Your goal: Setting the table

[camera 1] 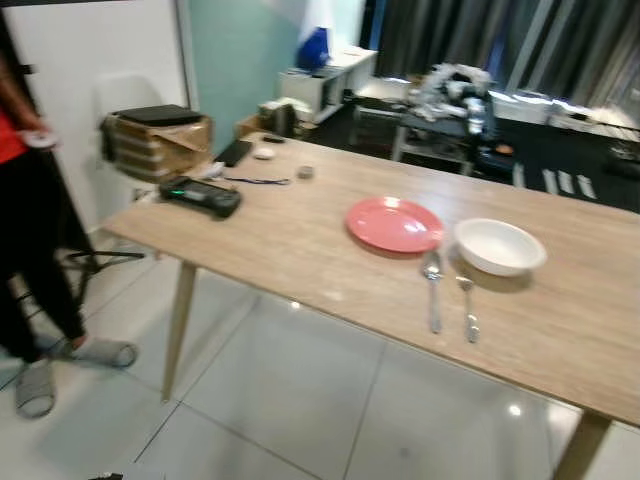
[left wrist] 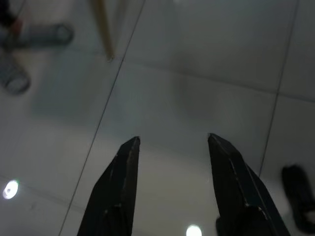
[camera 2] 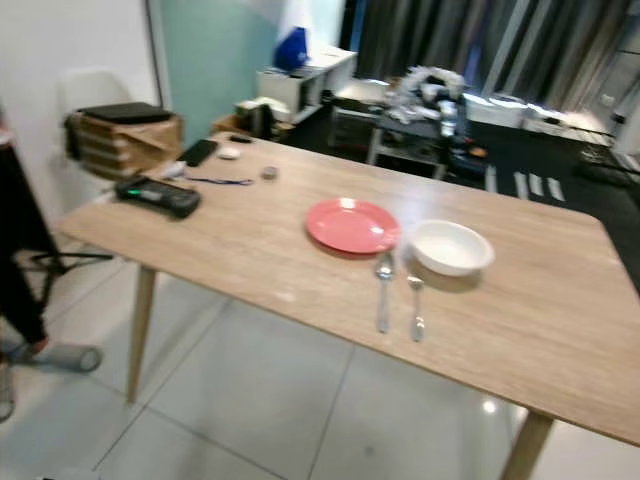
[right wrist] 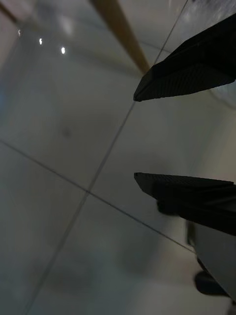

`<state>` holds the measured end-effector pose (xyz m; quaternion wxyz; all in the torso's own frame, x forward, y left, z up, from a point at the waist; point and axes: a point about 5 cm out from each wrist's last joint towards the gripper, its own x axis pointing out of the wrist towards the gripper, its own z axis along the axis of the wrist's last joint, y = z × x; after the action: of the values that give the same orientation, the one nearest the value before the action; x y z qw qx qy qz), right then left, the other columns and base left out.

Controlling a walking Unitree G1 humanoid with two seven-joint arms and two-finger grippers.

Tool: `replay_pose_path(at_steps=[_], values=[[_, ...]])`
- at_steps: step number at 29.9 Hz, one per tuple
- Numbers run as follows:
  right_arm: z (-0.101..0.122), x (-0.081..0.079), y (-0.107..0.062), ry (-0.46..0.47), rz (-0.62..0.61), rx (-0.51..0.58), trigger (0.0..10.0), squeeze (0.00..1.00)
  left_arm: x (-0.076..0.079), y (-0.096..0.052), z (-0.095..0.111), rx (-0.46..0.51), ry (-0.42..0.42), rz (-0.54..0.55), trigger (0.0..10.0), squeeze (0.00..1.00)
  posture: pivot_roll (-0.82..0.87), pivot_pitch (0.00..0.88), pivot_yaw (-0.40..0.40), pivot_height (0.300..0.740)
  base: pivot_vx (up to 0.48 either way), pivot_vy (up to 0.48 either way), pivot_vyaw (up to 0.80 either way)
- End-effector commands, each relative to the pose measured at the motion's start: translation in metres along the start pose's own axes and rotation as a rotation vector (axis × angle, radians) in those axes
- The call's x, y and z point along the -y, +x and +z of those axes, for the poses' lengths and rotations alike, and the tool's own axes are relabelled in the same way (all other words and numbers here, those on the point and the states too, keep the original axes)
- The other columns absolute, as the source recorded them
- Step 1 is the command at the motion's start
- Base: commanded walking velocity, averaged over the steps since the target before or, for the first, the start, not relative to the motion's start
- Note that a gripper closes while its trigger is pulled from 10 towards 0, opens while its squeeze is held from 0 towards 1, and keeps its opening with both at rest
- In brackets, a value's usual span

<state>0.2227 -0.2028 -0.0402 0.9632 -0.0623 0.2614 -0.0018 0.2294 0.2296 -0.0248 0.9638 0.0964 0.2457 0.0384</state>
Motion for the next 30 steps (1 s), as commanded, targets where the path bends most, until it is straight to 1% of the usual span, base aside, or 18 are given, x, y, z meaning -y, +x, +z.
replay_pose_path(at_steps=[1, 6, 9, 10, 12, 13, 15, 16, 17, 18, 19, 20, 21, 22, 25, 27, 28, 30], values=[[-0.007, 0.001, -0.003, 0.010, -0.009, -0.025, 10.0, 0.00, 0.000, -0.004, -0.010, -0.031, -0.004, -0.001, 10.0, 0.00, 0.02, 0.126, 0.047, 0.740, 0.000, 0.000, -0.76], [-0.002, 0.002, -0.001, 0.022, -0.020, 0.000, 10.0, 0.00, 0.000, -0.004, -0.006, -0.017, -0.003, -0.002, 10.0, 0.00, 0.02, 0.126, 0.047, 0.740, 0.000, 0.000, -0.76], [0.012, 0.004, 0.002, 0.043, -0.035, 0.060, 10.0, 0.00, 0.001, -0.001, 0.007, 0.043, 0.015, -0.013, 10.0, 0.00, 0.02, 0.129, 0.049, 0.740, 0.000, 0.000, -0.76], [0.022, 0.004, 0.004, 0.055, -0.040, 0.096, 10.0, 0.00, 0.000, 0.000, 0.016, 0.078, 0.014, -0.014, 10.0, 0.00, 0.02, 0.131, 0.049, 0.740, 0.000, 0.000, -0.76], [0.028, 0.005, 0.006, 0.063, -0.043, 0.120, 10.0, 0.00, 0.000, 0.001, 0.022, 0.103, 0.013, -0.014, 10.0, 0.00, 0.02, 0.131, 0.049, 0.740, 0.000, 0.000, -0.76], [0.039, 0.005, 0.008, 0.072, -0.046, 0.160, 10.0, 0.00, -0.001, 0.002, 0.032, 0.140, 0.014, -0.011, 10.0, 0.00, 0.02, 0.133, 0.048, 0.740, 0.000, 0.000, -0.77], [0.076, 0.007, 0.012, 0.106, -0.061, 0.292, 10.0, 0.00, -0.008, 0.004, 0.070, 0.266, -0.010, 0.005, 10.0, 0.00, 0.02, 0.134, 0.048, 0.740, 0.000, 0.000, -0.76], [0.091, 0.009, 0.013, 0.110, -0.066, 0.344, 10.0, 0.00, -0.011, 0.004, 0.084, 0.306, -0.018, 0.014, 10.0, 0.00, 0.03, 0.134, 0.048, 0.740, 0.000, 0.000, -0.76], [0.091, 0.009, 0.013, 0.110, -0.066, 0.344, 10.0, 0.00, -0.011, 0.004, 0.084, 0.306, -0.018, 0.014, 10.0, 0.00, 0.03, 0.134, 0.048, 0.740, 0.000, 0.000, -0.76], [0.120, 0.010, 0.012, 0.109, -0.073, 0.441, 10.0, 0.00, -0.017, 0.002, 0.114, 0.388, -0.041, 0.037, 10.0, 0.00, 0.03, 0.136, 0.046, 0.740, 0.000, 0.000, -0.77], [0.133, 0.011, 0.010, 0.106, -0.075, 0.484, 10.0, 0.00, -0.020, -0.001, 0.128, 0.430, -0.055, 0.047, 10.0, 0.00, 0.03, 0.136, 0.046, 0.740, 0.000, 0.000, -0.77], [0.133, 0.011, 0.010, 0.106, -0.075, 0.484, 10.0, 0.00, -0.020, -0.001, 0.128, 0.430, -0.055, 0.047, 10.0, 0.00, 0.03, 0.136, 0.046, 0.740, 0.000, 0.000, -0.77], [0.170, 0.012, 0.002, 0.112, -0.072, 0.619, 10.0, 0.00, -0.030, -0.012, 0.172, 0.571, -0.081, 0.074, 10.0, 0.00, 0.03, 0.138, 0.047, 0.740, 0.000, 0.000, -0.66], [0.185, 0.011, -0.004, 0.108, -0.065, 0.679, 10.0, 0.00, -0.034, -0.018, 0.190, 0.629, -0.084, 0.085, 10.0, 0.00, 0.04, 0.137, 0.048, 0.740, 0.000, 0.000, 0.00], [0.213, 0.006, -0.017, 0.105, -0.037, 0.780, 10.0, 0.00, -0.043, -0.031, 0.217, 0.714, -0.072, 0.114, 10.0, 0.00, 0.04, 0.139, 0.049, 0.740, 0.000, 0.000, 0.00], [0.220, 0.005, -0.021, 0.107, -0.026, 0.802, 10.0, 0.00, -0.045, -0.034, 0.222, 0.729, -0.063, 0.124, 10.0, 0.00, 0.04, 0.139, 0.049, 0.740, 0.000, 0.000, 0.00], [0.233, 0.000, -0.031, 0.107, 0.000, 0.853, 10.0, 0.00, -0.049, -0.041, 0.230, 0.765, -0.043, 0.141, 10.0, 0.00, 0.04, 0.141, 0.049, 0.740, 0.000, 0.000, 0.00], [0.239, -0.003, -0.038, 0.108, 0.021, 0.875, 10.0, 0.00, -0.049, -0.046, 0.232, 0.788, -0.016, 0.162, 10.0, 0.00, 0.04, 0.142, 0.049, 0.740, 0.000, 0.000, 0.00]])
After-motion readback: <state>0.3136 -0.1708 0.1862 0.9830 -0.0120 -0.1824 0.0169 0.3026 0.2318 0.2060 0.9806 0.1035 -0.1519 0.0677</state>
